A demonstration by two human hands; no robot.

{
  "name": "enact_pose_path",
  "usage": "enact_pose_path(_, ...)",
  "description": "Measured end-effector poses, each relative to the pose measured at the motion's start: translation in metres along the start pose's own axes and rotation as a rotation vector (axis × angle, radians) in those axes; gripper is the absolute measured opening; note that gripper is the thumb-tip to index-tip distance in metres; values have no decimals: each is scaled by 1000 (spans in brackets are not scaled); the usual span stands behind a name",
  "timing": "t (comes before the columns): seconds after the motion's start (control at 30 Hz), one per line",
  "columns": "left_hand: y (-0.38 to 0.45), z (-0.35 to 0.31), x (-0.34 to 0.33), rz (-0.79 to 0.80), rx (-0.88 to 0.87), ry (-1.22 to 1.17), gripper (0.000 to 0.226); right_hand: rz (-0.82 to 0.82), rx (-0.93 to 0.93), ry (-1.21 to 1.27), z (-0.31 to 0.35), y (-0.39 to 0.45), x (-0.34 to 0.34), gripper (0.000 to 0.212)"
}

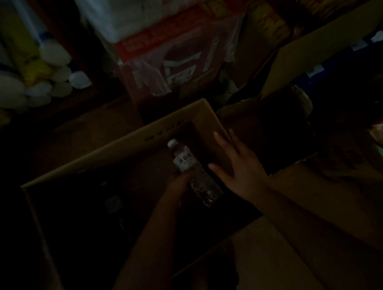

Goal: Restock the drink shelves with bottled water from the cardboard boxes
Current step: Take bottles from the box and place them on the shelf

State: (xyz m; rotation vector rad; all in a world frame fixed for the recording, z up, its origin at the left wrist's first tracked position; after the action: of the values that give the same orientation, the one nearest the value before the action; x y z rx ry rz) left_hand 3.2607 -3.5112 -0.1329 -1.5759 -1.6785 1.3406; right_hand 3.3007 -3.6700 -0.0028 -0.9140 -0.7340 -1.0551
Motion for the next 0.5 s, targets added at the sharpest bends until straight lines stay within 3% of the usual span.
enact_pose_path(0.1,-58,-13,-1,54,0,11,38,-20,-35,55,26,-6,20,77)
enact_pose_path(0.23,-137,-40,-11,126,0,39,30,-6,-134,234,66,-31,61,79)
enact_pose_path(0.3,-173,-55,-20,151,7,74,30,107,-165,249,82,-44,83,87)
enact_pose_path(0.37,-207,-76,-32,196,-12,127,33,338,-249,412,98,-60,101,94)
enact_pose_path(0.43,-243,-103,-53,251,-40,158,35,505,-353,661,113,-78,124,76)
enact_pose_path(0.5,-275,-134,-78,326,-82,193,36,560,-414,856,129,-89,157,33)
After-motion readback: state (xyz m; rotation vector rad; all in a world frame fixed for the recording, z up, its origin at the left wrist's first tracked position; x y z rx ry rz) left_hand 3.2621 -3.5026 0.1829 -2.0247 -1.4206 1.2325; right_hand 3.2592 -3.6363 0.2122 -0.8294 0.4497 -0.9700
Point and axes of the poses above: each hand's wrist, its own y-axis towards the middle knuckle, its own x-axis out of the back of the hand, z = x × y, the point moved 6 cm from there along y, towards the middle knuckle, and after that the axes turned 5 degrees about z, right-handed, at the moved point
